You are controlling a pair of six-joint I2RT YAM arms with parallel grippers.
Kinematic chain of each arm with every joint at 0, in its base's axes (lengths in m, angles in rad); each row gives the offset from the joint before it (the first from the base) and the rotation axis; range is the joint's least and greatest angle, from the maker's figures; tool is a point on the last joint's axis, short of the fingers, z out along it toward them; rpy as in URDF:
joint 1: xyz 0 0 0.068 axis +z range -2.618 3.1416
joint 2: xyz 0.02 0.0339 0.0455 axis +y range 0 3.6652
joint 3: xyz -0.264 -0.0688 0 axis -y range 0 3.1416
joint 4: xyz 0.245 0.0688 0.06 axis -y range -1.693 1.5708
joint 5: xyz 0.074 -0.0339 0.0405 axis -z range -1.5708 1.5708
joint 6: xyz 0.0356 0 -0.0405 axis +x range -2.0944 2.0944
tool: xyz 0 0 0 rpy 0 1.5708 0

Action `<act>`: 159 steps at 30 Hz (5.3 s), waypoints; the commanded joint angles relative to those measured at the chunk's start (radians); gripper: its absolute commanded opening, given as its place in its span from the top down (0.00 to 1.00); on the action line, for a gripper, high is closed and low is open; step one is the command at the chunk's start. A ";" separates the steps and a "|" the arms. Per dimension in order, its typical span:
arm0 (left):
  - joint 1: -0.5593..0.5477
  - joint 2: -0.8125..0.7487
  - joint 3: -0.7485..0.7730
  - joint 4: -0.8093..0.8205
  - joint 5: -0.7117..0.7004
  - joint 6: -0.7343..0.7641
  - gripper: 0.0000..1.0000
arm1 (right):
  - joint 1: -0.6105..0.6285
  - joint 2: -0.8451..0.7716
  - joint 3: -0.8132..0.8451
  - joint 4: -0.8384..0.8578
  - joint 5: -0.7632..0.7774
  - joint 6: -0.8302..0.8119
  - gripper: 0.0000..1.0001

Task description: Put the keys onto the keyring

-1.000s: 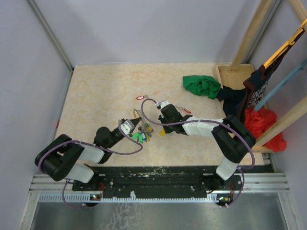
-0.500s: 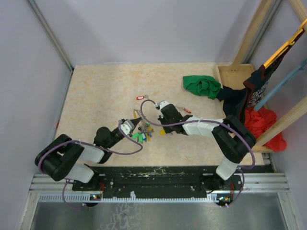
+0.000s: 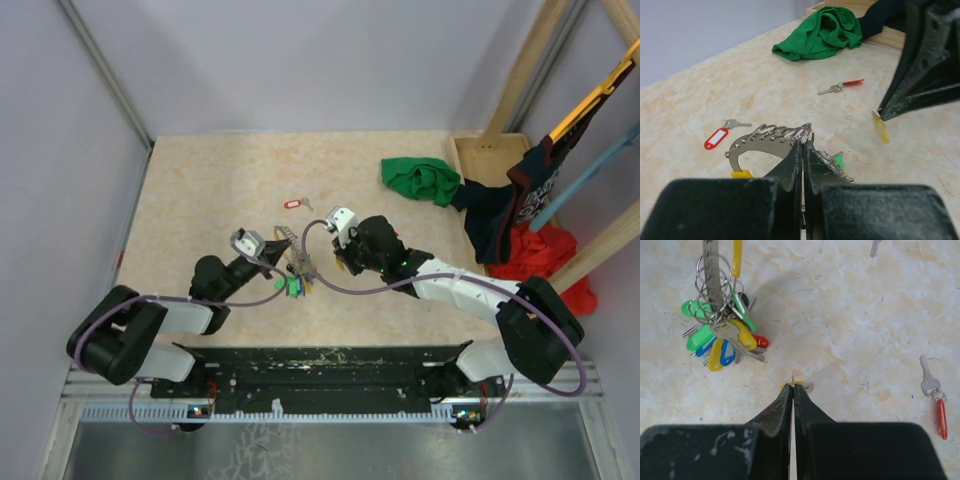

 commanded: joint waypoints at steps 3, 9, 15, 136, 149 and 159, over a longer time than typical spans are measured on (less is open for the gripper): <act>0.085 -0.039 0.103 -0.150 0.054 -0.350 1.00 | -0.003 -0.015 0.103 -0.107 -0.121 -0.015 1.00; 0.150 0.011 0.171 -0.266 0.149 -0.579 1.00 | -0.003 -0.058 0.076 -0.086 -0.286 -0.058 1.00; 0.248 0.124 0.237 -0.359 0.248 -0.741 1.00 | -0.003 -0.044 0.103 -0.115 -0.221 -0.047 1.00; -0.032 -0.066 0.115 -0.248 0.346 0.162 1.00 | -0.019 -0.131 -0.068 0.110 -0.426 -0.267 1.00; -0.031 -0.065 0.096 -0.197 0.414 0.166 1.00 | 0.003 -0.078 -0.049 0.183 -0.420 -0.287 1.00; -0.030 -0.061 0.091 -0.174 0.447 0.162 1.00 | 0.004 -0.070 -0.048 0.218 -0.427 -0.282 1.00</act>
